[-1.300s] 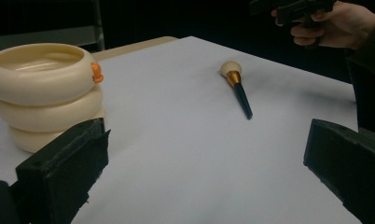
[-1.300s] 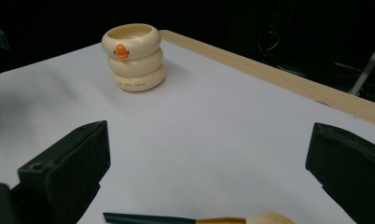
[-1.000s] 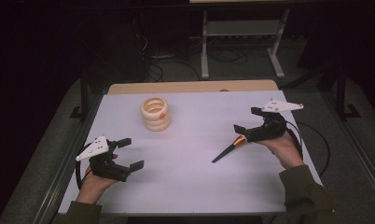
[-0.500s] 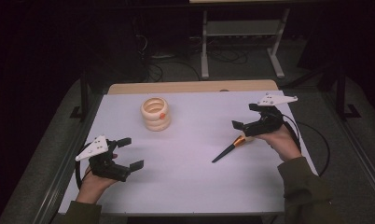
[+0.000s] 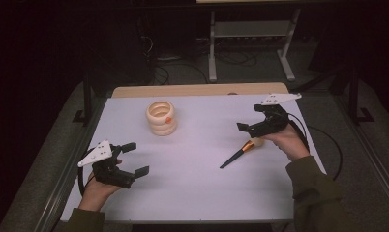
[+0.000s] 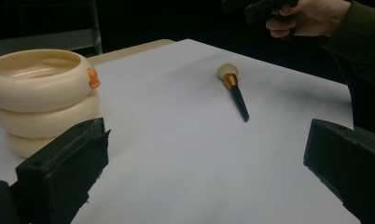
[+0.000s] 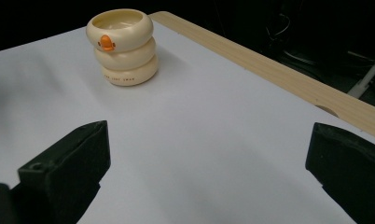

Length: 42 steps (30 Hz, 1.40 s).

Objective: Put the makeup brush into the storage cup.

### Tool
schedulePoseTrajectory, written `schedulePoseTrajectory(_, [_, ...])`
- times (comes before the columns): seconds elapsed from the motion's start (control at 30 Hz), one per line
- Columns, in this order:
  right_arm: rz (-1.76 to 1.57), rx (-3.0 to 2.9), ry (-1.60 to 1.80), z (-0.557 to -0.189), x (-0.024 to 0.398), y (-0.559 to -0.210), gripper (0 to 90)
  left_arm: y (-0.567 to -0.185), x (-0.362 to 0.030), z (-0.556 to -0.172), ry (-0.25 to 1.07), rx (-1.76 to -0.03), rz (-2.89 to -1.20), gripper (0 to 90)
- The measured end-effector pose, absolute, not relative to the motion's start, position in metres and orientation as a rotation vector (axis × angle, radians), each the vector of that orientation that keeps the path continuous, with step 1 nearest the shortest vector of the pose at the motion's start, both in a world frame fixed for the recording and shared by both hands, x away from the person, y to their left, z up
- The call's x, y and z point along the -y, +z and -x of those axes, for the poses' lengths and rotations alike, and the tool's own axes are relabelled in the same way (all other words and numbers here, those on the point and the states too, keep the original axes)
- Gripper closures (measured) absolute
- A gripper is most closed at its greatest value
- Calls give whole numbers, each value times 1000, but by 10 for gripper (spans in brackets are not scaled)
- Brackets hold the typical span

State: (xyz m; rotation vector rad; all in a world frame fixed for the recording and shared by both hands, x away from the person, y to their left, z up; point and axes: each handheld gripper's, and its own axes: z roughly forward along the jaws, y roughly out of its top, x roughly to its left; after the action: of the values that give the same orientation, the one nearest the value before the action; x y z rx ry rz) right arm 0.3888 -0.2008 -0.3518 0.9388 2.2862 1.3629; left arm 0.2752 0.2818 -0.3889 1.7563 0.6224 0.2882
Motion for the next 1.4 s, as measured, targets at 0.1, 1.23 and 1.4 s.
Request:
schedulePoseTrajectory(0.1, [-936,-2298,1352,-391,199,-351,0,-389,-282,-275,287,-623,-1755,0])
schedulePoseTrajectory(1.23, [-830,-2555,1128,-412,179,-346,0,-389,-282,-275,281,-617,-1755,0])
schedulePoseTrajectory(1.4, [-806,-2600,1076,-415,176,-347,0,-389,-282,-275,280,-617,-1753,0])
